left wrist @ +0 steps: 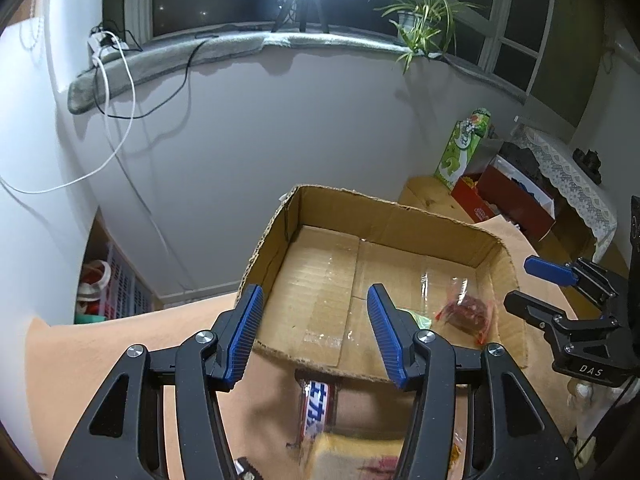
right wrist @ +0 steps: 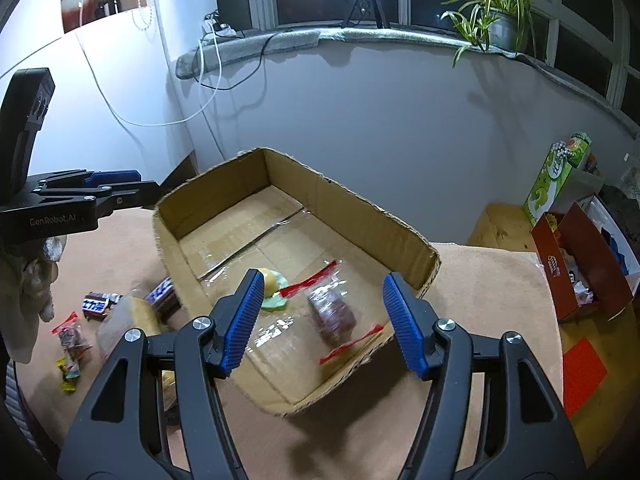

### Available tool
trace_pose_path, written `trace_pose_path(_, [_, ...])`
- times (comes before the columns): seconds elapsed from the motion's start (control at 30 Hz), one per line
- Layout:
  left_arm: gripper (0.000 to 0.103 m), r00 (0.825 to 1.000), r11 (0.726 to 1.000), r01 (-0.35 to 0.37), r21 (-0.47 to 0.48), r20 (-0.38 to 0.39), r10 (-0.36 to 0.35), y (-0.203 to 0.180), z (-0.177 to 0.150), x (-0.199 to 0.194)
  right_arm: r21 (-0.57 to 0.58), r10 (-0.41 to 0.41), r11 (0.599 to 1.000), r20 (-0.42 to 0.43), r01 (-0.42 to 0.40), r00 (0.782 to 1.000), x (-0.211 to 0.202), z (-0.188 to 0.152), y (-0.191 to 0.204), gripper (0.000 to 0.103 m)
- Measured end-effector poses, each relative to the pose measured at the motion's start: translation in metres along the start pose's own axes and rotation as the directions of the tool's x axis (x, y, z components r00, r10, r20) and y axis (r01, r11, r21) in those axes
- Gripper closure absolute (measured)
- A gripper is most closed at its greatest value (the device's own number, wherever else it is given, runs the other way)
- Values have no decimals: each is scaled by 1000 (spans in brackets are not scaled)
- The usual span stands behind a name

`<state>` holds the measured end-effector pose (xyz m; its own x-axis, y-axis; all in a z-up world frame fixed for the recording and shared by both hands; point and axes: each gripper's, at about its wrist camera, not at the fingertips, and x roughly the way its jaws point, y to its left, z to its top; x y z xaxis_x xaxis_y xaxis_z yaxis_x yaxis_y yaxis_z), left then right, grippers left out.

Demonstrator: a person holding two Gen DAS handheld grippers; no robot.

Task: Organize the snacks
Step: 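Open both tools and withdraw them from the box toward the snacks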

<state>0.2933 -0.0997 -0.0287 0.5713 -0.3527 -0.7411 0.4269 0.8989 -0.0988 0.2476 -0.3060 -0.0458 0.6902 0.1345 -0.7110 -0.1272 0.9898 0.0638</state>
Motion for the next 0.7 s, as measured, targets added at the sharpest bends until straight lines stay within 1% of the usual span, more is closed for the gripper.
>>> trace_pose_path(0.2, [50,999,1000,-9,2,34,9,-2,-10,-31,-25,24,999,23,-23,999,-29,-9,17,38])
trace_pose_path(0.37, [50,997,1000,-25,-6,68,26,0,-25,-64,-52,50,997,37,-48,998,-53,-22,37,38])
trace_pose_path(0.57, [50,995,999,-26,-39,98,30,7,-56,-103,-78,77,994,29,-74,997,-69,-44,57,38])
trace_pose_path(0.7, [50,993,997,-39,-74,107,47,18,-81,-123,-80,97,992,7,-96,995,-76,-62,64,38])
